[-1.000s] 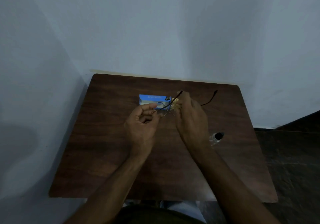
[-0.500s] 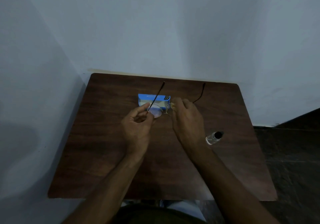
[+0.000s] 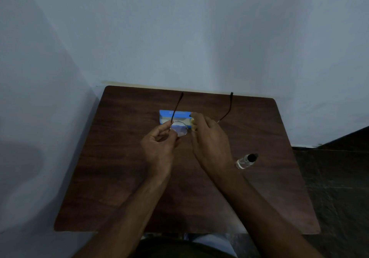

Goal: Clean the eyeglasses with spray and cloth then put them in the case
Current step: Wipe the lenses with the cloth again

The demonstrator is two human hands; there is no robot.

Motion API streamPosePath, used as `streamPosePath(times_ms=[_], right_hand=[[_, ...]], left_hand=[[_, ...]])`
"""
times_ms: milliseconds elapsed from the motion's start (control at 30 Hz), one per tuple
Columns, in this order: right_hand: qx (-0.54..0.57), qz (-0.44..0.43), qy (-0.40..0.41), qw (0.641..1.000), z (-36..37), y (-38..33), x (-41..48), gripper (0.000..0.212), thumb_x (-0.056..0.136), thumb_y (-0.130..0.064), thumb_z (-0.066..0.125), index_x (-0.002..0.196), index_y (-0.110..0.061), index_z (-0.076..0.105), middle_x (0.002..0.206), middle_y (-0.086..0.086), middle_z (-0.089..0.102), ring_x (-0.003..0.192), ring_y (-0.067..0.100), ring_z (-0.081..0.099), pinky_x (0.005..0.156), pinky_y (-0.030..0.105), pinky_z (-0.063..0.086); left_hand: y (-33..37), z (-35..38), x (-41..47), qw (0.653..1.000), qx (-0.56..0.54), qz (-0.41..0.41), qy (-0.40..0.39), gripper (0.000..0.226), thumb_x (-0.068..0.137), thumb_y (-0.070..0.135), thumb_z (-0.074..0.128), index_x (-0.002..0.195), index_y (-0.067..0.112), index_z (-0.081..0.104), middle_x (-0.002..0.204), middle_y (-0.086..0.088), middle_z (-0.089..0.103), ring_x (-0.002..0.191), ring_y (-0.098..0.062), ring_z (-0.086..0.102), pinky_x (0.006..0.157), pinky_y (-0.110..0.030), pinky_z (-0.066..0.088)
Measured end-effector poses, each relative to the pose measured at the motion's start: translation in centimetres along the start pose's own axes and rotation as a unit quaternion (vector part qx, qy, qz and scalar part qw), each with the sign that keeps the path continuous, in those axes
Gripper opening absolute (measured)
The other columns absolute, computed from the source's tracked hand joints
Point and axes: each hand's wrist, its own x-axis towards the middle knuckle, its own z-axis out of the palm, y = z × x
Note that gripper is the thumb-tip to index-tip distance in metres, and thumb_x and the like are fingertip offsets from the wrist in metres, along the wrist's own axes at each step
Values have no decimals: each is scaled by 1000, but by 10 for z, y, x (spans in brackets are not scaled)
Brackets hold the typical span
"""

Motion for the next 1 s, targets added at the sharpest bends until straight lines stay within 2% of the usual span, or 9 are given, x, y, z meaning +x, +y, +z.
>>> streamPosePath(times_ms=[133,233,367,467,600,733,800,933,1000], right_hand=[[-35,-26,39,998,4,13,-6,53,83,4,72,134,-7,61,119,12,66,99,29,64,74,37,57],[-48,-6,71,996,3,21,0,67,74,12,73,137,-5,59,122,13,66,100,30,64,72,35,54],[-33,-63,45,996,8,14,-9,58,80,6,72,135,-7,60,116,9,68,94,26,60,68,35,53],[-48,-12,64,997,3,22,1,49,84,-2,74,131,-10,62,112,6,69,92,24,60,67,31,47],[-52,-24,48,997,5,9,4,44,84,-5,73,127,-7,64,111,10,69,93,30,63,67,33,47],[-18,38,52,998,-1,13,10,44,90,-9,69,133,-11,60,118,11,68,101,29,63,73,28,38],[-23,43,41,998,-3,12,12,44,92,-14,62,136,-14,57,119,8,66,104,28,62,76,29,39],[138,25,16,990,-9,-13,0,51,91,-30,52,142,-23,55,119,0,69,107,19,64,88,36,54],[216,19,51,975,-9,-11,2,49,93,-14,64,140,-23,55,113,-9,73,103,16,69,87,41,58]], left_hand=[[5,-1,0,998,-54,-28,1,31,95,-8,67,120,6,76,83,-7,78,76,-16,77,74,-32,66],[6,3,0,995,-77,-58,0,30,96,-8,66,121,5,75,90,-13,71,84,-21,75,74,-31,66],[4,1,3,988,-112,-104,11,28,96,-7,65,114,11,77,99,-18,68,94,-31,72,71,-28,65],[3,1,-3,990,-97,-102,11,28,95,-8,66,113,11,76,94,-15,73,93,-29,77,72,-28,65],[4,5,-10,998,-52,-41,1,30,91,-5,73,112,15,78,84,-8,79,78,-20,76,79,-38,66],[3,1,-13,999,19,46,-8,32,89,0,78,117,16,78,99,-5,81,90,-20,79,86,-44,65],[4,-1,-16,995,47,81,-24,36,89,0,78,122,13,77,104,-1,79,93,-18,78,87,-42,65],[7,-9,-15,965,152,210,-44,46,87,-4,76,127,19,75,100,3,73,88,-14,74,84,-35,64],[8,-14,-14,951,168,255,-54,49,84,-8,77,128,14,74,100,0,73,87,-13,72,83,-27,62]])
